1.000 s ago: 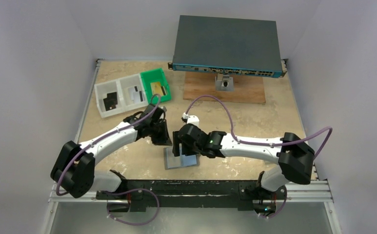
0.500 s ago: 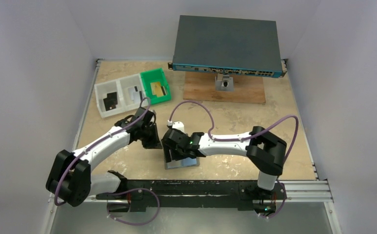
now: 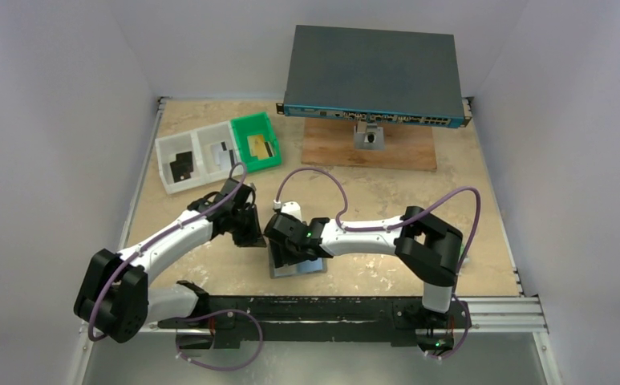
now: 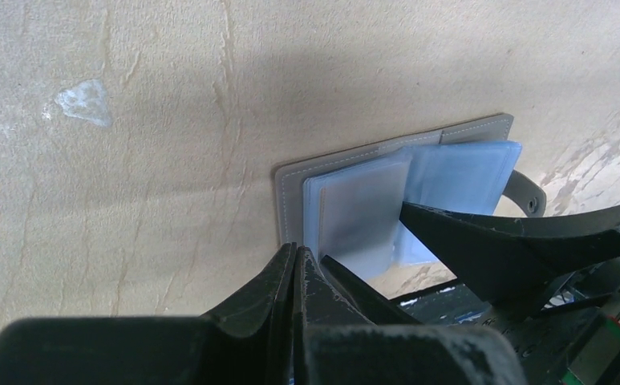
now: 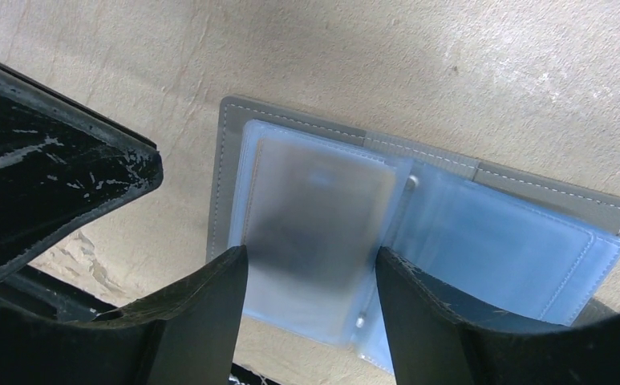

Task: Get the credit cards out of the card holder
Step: Remove the credit card from the card holder.

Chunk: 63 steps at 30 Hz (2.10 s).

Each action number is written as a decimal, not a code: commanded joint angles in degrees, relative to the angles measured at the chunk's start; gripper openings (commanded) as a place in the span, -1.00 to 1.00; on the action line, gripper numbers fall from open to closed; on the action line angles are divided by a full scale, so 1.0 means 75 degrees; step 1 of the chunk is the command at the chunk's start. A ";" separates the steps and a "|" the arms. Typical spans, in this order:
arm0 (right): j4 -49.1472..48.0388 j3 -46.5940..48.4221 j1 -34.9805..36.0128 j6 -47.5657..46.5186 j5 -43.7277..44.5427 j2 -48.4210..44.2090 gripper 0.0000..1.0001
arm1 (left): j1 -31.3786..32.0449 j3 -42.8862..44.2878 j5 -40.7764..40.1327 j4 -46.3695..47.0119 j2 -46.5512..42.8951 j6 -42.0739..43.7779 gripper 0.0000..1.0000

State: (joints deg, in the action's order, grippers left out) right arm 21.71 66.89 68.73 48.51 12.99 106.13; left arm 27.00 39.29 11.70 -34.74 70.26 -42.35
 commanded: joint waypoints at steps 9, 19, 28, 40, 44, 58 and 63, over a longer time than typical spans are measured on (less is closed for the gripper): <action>-0.0893 -0.0608 0.0035 0.0178 -0.0728 0.0006 0.02 | -0.0052 -0.0151 0.0366 0.0355 0.0027 0.0098 -1.00; -0.1072 -0.0785 0.0015 0.0270 -0.0835 0.0092 -0.50 | 0.0005 -0.0277 0.0515 0.0497 0.0159 0.0069 -1.00; -0.1842 -0.1586 -0.0384 0.0444 -0.1405 -0.0087 -0.90 | 0.0009 -0.0680 0.0270 0.0436 -0.0049 0.0044 -1.00; -0.4262 -0.2959 -0.1092 0.0865 -0.3162 -0.0169 -0.95 | 0.0758 -0.0643 -0.0083 0.0550 0.0646 -0.0282 -1.00; -0.4581 -0.3203 -0.1243 0.0981 -0.3373 -0.0173 -0.95 | 0.0978 -0.0711 -0.0283 0.0557 0.0530 -0.0523 -1.00; -0.4811 -0.3266 -0.1277 0.1161 -0.3549 -0.0066 -0.95 | 0.1167 -0.0980 -0.0720 -0.0054 -0.0525 -0.1218 -1.00; -0.4771 -0.3236 -0.1280 0.1161 -0.3549 -0.0061 -0.95 | 0.1398 -0.1152 -0.0403 0.0466 -0.0106 -0.1435 -1.00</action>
State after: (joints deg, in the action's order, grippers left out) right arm -18.31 43.99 58.85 57.89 -14.15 103.55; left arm 35.97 31.44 7.35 -33.56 67.33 -50.65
